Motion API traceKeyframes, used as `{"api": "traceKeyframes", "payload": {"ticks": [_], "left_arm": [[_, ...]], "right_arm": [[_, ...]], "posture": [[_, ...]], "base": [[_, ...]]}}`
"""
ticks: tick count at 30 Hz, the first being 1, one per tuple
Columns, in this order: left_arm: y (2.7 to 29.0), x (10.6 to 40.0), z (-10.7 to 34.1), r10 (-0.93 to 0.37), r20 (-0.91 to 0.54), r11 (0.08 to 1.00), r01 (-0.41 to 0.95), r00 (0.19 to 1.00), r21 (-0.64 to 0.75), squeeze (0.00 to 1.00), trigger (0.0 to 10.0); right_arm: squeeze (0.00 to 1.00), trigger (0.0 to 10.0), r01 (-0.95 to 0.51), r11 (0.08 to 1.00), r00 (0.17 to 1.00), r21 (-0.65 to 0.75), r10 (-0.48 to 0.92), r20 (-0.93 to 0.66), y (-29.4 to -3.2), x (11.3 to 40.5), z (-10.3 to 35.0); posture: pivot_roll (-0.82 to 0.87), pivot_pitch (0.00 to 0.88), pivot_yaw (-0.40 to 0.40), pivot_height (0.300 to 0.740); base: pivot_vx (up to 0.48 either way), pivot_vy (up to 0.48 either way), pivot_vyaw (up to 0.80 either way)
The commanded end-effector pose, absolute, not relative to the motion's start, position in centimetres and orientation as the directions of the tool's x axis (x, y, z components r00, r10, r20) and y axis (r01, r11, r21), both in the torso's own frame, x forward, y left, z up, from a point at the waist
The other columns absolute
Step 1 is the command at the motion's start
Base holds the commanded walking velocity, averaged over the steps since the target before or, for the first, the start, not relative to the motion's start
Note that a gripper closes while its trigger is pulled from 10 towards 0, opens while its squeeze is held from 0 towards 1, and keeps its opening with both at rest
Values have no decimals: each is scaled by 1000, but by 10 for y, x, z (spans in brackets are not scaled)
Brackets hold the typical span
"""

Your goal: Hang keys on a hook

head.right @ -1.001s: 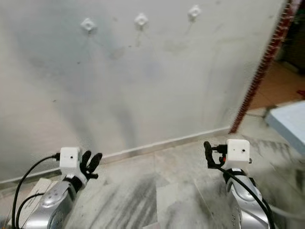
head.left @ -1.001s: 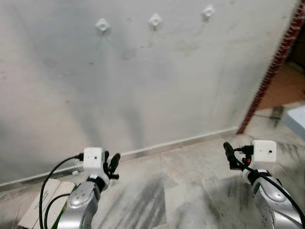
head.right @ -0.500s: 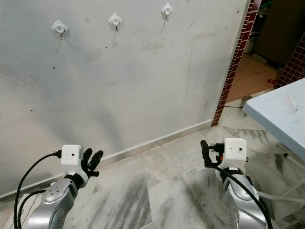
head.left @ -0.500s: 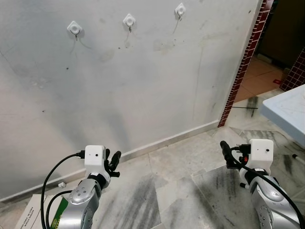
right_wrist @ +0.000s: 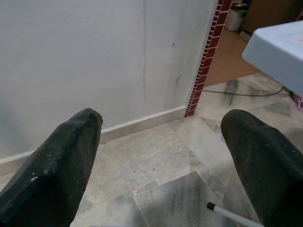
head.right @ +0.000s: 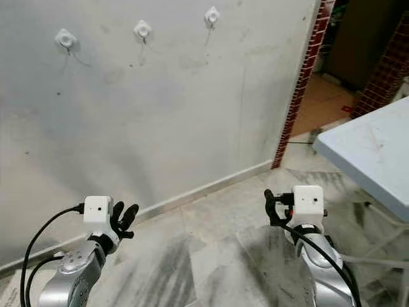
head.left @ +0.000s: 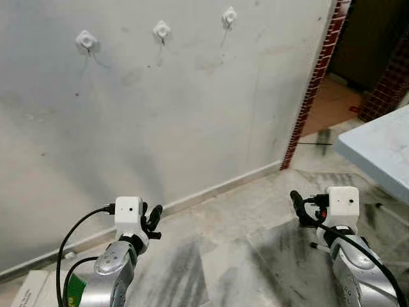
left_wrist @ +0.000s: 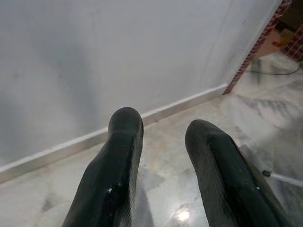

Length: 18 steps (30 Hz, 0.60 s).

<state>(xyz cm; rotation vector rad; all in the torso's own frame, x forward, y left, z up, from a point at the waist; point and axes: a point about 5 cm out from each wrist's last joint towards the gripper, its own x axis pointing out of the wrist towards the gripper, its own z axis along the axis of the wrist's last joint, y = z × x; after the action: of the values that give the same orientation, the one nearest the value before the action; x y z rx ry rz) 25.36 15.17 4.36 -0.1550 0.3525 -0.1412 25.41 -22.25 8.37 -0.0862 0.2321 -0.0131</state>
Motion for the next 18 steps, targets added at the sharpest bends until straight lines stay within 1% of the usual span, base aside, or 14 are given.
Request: {"api": "traceKeyframes", "payload": {"ticks": [1,4,9,10,12,14,18], "left_arm": [[160,253,41,-121,-346,985,70,930,-155,0,10000],[160,254,42,-112,-340,986,60,934,-158,0,10000],[159,254,42,-124,-344,985,74,931,-155,0,10000],[157,255,43,-142,-342,984,96,929,-147,0,10000],[155,257,43,-155,-340,983,111,927,-145,0,10000],[153,259,45,-177,-339,980,132,924,-151,0,10000],[150,267,48,-191,-335,977,147,923,-154,0,10000]], "right_arm": [[0,10000,-34,995,979,-95,15,-201,-217,257,92],[0,10000,-40,996,982,-80,24,-188,-216,262,95],[0,10000,-43,996,984,-74,29,-177,-209,269,95],[0,10000,-38,998,984,-52,28,-174,-206,271,95],[0,10000,-33,998,984,-48,24,-179,-203,272,94],[0,10000,-19,999,984,-32,14,-175,-201,272,92],[0,10000,-18,999,984,-33,12,-176,-197,268,90]], "posture": [[-73,0,19,740],[-66,0,11,740],[-61,0,25,740],[-63,0,54,740],[-64,0,59,740],[-72,0,81,740],[-82,0,90,740]], "base": [[0,0,0],[0,0,0],[0,0,0],[0,0,0],[0,0,0],[0,0,-772],[0,0,-775]]}}
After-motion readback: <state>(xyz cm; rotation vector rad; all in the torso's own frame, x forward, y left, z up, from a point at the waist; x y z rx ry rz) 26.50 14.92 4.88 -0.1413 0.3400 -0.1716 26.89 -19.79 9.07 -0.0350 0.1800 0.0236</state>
